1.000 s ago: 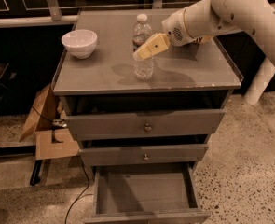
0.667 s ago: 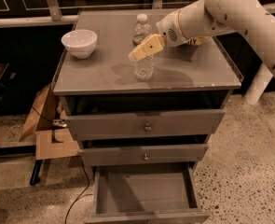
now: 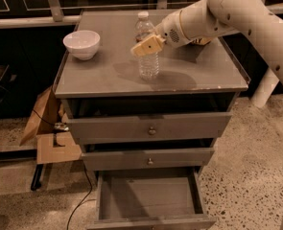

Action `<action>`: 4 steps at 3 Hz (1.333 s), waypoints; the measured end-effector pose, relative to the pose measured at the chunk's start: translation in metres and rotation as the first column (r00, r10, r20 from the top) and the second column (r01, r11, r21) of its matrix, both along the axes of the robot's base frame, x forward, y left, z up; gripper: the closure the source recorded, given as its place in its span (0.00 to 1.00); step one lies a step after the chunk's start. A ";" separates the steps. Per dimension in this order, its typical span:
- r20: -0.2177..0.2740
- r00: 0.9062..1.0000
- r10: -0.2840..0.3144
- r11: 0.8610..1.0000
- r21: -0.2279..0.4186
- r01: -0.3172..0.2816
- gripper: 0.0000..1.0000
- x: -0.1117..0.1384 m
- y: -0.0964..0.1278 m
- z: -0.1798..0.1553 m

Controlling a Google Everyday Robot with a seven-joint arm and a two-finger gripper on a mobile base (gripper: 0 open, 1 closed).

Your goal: Place water bottle into bottom drawer

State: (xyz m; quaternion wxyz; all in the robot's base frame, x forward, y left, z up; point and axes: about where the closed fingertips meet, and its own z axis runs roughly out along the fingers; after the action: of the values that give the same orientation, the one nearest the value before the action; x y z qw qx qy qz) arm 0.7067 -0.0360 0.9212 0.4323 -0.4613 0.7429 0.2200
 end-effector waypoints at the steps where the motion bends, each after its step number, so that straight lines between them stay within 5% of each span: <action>1: 0.000 1.000 0.000 1.000 0.000 0.000 0.65 0.000 0.000 0.000; 2: 0.000 1.000 0.000 1.000 0.000 0.000 0.89 0.000 0.000 0.000; 3: -0.003 1.000 0.002 1.000 0.010 -0.002 1.00 -0.002 0.001 0.002; 4: -0.006 1.000 -0.008 0.998 0.062 0.008 1.00 -0.019 -0.002 0.016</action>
Offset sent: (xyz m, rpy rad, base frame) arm 0.0000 0.0000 0.0000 0.0000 0.0000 0.0000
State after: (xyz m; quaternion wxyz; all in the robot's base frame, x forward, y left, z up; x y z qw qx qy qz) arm 0.6876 -0.0380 0.9370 0.4448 -0.4442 0.7389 0.2425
